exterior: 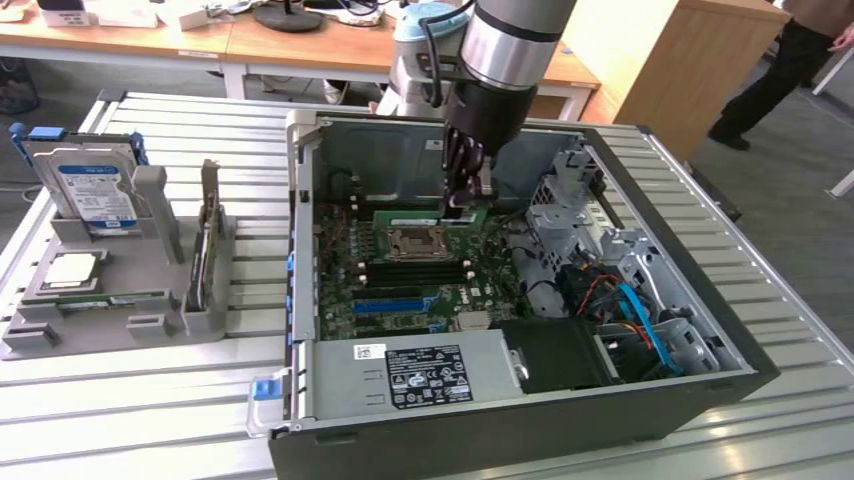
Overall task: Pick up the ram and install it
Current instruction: 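Insert the ram into the slot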
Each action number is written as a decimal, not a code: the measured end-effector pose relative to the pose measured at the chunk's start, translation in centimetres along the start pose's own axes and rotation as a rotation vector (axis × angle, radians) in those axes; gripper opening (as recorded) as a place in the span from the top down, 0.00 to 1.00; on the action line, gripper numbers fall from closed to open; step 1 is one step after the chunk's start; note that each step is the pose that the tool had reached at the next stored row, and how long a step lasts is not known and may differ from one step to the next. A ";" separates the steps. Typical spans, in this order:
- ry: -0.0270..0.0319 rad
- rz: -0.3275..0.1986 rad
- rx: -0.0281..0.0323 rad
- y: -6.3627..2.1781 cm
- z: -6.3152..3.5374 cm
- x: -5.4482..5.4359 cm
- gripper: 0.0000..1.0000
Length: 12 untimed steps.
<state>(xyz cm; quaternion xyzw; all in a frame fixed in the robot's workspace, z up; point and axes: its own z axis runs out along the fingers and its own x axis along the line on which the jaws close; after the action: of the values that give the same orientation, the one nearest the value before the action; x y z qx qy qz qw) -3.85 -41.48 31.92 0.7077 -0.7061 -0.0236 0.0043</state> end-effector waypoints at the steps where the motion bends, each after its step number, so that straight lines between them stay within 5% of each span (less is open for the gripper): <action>1: -0.0001 0.000 0.0000 0.00 0.13 0.0 0.88; 12: -0.0003 0.003 0.0001 -0.05 1.30 0.0 0.88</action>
<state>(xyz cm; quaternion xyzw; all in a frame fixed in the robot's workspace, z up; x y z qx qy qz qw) -3.85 -41.47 30.61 0.7067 -0.7071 -0.0237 0.0042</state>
